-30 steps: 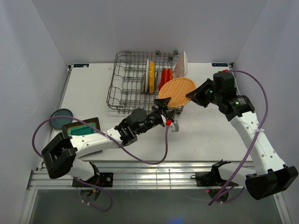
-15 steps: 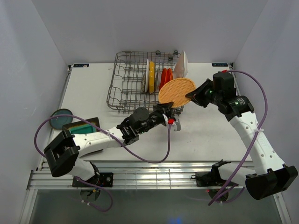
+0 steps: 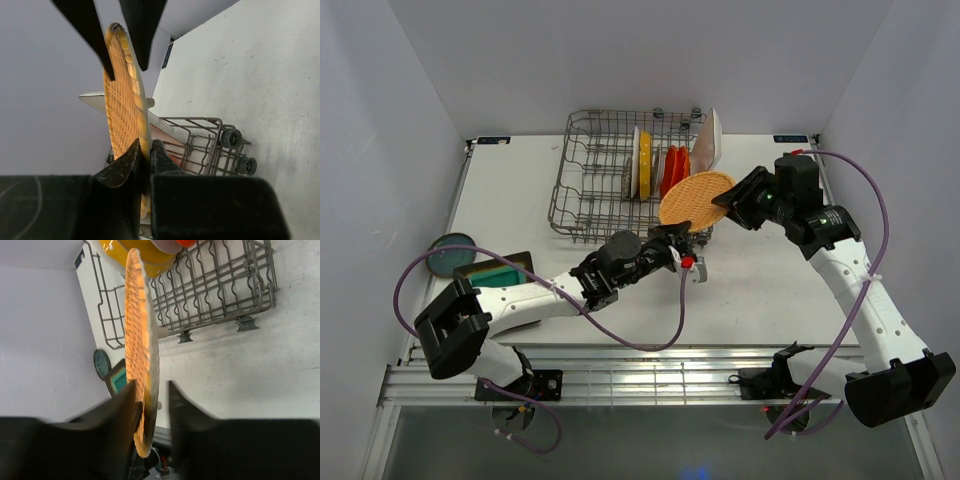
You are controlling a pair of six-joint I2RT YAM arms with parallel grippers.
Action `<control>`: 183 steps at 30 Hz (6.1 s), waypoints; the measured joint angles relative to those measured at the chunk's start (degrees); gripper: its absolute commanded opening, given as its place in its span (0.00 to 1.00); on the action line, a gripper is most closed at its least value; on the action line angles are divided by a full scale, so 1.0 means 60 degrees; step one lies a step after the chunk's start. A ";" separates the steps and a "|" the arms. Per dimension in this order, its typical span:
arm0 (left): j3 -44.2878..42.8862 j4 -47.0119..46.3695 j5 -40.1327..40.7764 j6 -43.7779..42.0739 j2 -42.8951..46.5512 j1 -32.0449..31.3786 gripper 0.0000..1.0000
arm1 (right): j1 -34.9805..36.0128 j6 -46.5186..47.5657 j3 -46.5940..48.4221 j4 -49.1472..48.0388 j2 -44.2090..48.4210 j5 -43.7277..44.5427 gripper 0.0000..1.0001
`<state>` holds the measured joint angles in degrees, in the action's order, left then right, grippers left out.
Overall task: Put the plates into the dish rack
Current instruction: Insert the plate into the dish rack.
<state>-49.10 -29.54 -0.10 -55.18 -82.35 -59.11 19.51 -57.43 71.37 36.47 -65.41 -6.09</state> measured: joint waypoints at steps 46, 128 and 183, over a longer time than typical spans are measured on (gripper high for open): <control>0.1089 -0.3253 0.1967 0.6976 0.2524 0.4550 0.00 | 0.0000 0.2885 -0.7588 -0.6054 0.3832 0.4736 0.95; -0.2095 -0.2433 -0.2127 1.1599 -0.4867 0.6998 0.00 | 0.0000 0.3643 -0.9173 -0.8684 0.3319 0.3734 0.97; -0.2466 -0.1778 -0.1359 1.1417 -0.4273 0.6451 0.75 | 0.0000 0.3646 -0.9173 -0.8684 0.3005 0.3621 0.98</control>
<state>-63.90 -40.21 -8.25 13.32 -107.98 -20.40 19.51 -35.55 16.34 -15.64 -47.37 15.64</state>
